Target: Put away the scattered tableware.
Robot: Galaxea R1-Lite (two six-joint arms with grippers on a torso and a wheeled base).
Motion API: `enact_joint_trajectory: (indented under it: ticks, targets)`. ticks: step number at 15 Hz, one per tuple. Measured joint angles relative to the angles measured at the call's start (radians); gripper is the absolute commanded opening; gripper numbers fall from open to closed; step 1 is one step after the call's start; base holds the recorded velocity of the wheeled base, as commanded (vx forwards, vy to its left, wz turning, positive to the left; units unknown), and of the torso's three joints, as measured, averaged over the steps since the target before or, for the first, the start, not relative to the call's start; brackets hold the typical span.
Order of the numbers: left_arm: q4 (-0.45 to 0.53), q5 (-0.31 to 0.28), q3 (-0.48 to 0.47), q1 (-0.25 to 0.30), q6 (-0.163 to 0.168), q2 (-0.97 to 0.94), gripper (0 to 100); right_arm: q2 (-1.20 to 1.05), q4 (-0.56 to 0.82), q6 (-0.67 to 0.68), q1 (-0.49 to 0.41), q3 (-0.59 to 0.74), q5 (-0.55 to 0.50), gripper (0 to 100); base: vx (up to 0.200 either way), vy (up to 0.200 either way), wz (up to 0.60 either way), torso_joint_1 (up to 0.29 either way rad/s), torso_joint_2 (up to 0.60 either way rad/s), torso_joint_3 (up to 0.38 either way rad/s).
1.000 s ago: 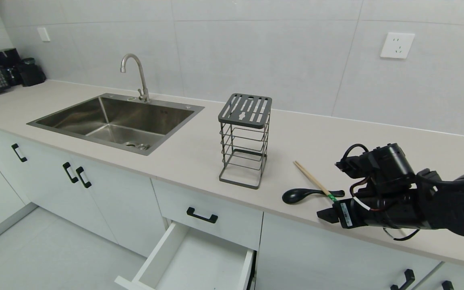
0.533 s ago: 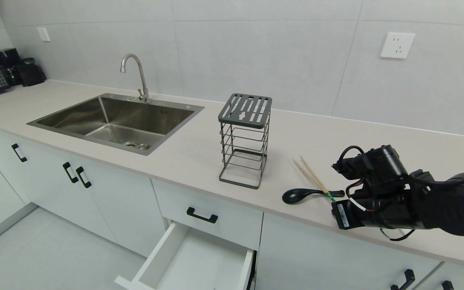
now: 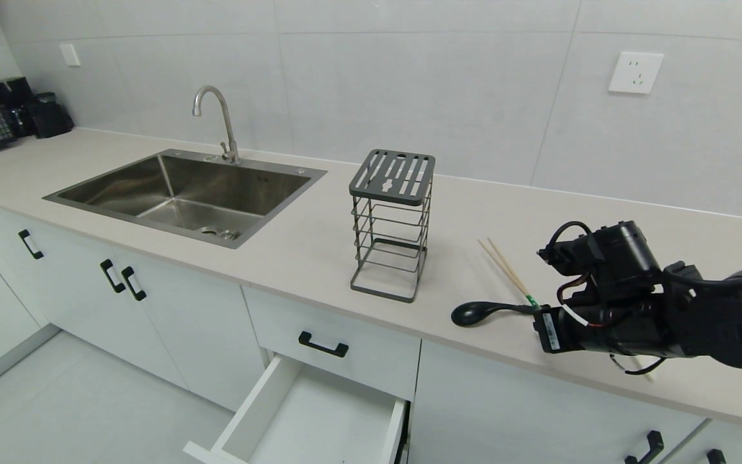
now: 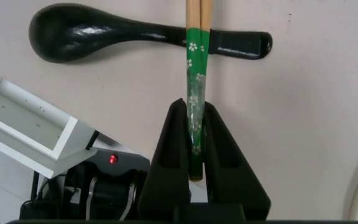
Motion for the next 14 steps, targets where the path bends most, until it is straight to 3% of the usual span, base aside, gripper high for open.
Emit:
enact_joint_trajectory:
  ticks: [6,14]
  targets:
    - [0.0,0.0,0.0,0.0,0.0,0.0,100,-0.23,0.001,-0.082,0.004,0.059,-0.008,0,0.0,0.0,0.0,0.0,0.0,0.0]
    - [0.0,0.0,0.0,0.0,0.0,0.0,100,-0.401,-0.153,-0.163,0.057,0.066,0.317,0,0.0,0.0,0.0,0.0,0.0,0.0]
